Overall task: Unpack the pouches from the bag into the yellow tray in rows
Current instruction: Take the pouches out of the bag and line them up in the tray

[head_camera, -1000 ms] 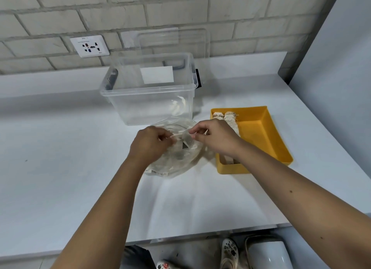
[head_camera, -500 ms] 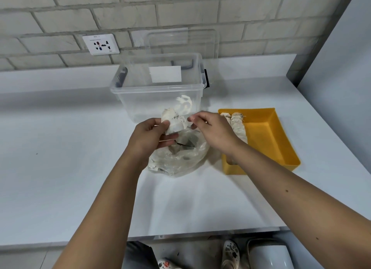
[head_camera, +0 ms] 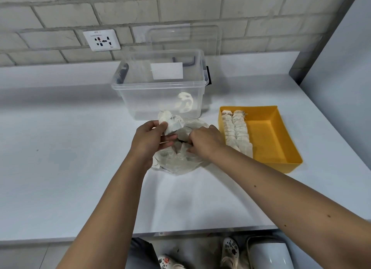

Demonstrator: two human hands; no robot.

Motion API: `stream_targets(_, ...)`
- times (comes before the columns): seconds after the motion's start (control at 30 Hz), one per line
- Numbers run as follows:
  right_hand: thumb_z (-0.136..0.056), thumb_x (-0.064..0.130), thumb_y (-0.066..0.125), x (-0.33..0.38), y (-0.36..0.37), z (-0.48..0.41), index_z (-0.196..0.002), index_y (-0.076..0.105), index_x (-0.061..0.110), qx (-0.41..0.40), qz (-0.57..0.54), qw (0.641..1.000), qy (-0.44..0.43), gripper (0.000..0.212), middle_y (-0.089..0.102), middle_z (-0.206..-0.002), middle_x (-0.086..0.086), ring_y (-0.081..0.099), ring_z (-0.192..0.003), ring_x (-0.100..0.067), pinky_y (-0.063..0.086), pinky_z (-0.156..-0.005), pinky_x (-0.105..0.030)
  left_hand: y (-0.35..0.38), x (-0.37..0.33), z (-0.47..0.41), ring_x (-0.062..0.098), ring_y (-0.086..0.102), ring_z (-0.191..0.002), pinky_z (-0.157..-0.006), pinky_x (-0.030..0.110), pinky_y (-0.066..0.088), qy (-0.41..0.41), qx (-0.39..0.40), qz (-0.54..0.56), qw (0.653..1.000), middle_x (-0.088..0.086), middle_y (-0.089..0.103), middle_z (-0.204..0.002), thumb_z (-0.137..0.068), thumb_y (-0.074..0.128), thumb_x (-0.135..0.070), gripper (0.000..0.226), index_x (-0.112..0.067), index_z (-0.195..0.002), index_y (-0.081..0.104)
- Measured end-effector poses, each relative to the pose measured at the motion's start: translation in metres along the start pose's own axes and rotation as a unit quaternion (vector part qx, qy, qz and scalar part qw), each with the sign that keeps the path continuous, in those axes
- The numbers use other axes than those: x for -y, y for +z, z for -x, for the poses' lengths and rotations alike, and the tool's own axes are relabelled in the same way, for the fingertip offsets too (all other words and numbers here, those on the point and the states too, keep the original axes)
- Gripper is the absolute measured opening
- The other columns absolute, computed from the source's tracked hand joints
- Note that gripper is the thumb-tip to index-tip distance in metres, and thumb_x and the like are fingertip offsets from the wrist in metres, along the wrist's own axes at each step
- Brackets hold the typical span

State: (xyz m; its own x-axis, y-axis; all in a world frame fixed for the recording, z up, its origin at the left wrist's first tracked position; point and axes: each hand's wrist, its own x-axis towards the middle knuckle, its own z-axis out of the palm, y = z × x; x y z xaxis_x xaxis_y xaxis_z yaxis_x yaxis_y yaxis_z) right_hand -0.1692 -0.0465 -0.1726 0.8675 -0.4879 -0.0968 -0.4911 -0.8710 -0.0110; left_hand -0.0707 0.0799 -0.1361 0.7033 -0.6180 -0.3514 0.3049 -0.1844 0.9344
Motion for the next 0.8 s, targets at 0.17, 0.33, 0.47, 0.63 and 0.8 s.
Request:
stream_targets(0.17, -0.088, 0.034, 0.060, -0.001, 0.005, -0.001, -0.098, 0.065, 0.024, 0.006, -0.003, 1.000, 0.012, 0.016, 0.069, -0.100, 0.000, 0.062, -0.100, -0.022, 0.031, -0.079, -0.035, 0.002, -0.001, -0.003, 0.030, 0.075, -0.091, -0.092, 0.047, 0.057, 0.000, 0.000, 0.005, 1.000, 0.018, 0.074, -0.102, -0.100, 0.056, -0.014, 0.020, -0.001, -0.115, 0.059)
stream_targets(0.33, -0.082, 0.030, 0.066, -0.012, 0.004, 0.004, -0.079, 0.062, 0.025, -0.036, -0.132, 0.990, 0.037, 0.007, 0.067, -0.090, 0.003, 0.063, -0.092, -0.021, 0.039, -0.074, -0.031, 0.006, -0.006, -0.002, 0.027, 0.075, -0.088, -0.084, 0.040, 0.060, 0.010, 0.008, -0.001, 1.000, 0.016, 0.073, -0.101, -0.101, 0.055, -0.014, 0.016, -0.003, -0.112, 0.059)
stream_targets(0.47, -0.081, 0.035, 0.075, -0.030, -0.016, 0.021, -0.080, 0.062, 0.021, -0.137, -0.390, 0.906, 0.090, 0.020, 0.063, -0.083, 0.005, 0.059, -0.077, -0.014, 0.043, -0.067, -0.031, 0.010, -0.011, -0.003, 0.030, 0.075, -0.088, -0.077, 0.036, 0.062, 0.020, 0.012, 0.018, 1.000, 0.019, 0.072, -0.103, -0.101, 0.053, -0.011, 0.013, -0.003, -0.111, 0.056)
stream_targets(0.63, -0.087, 0.016, 0.069, -0.073, -0.043, 0.040, -0.075, 0.048, 0.019, -0.114, -0.496, 0.851, 0.131, 0.024, 0.060, -0.055, 0.010, 0.068, -0.064, -0.015, 0.050, -0.064, -0.033, 0.027, -0.011, -0.002, 0.031, 0.075, -0.087, -0.076, 0.038, 0.063, 0.026, 0.040, 0.017, 0.999, 0.017, 0.073, -0.097, -0.101, 0.052, -0.011, 0.007, -0.006, -0.100, 0.057)
stream_targets(0.8, -0.090, 0.012, 0.067, -0.124, -0.052, 0.072, -0.097, 0.060, 0.014, -0.048, -0.404, 0.903, 0.137, 0.009, 0.067, -0.090, -0.012, 0.070, -0.065, -0.023, 0.060, -0.067, -0.041, 0.059, -0.005, 0.000, 0.032, 0.075, -0.089, -0.081, 0.042, 0.061, 0.011, 0.093, 0.003, 0.996, 0.015, 0.073, -0.095, -0.102, 0.051, -0.011, 0.010, -0.008, -0.095, 0.058)
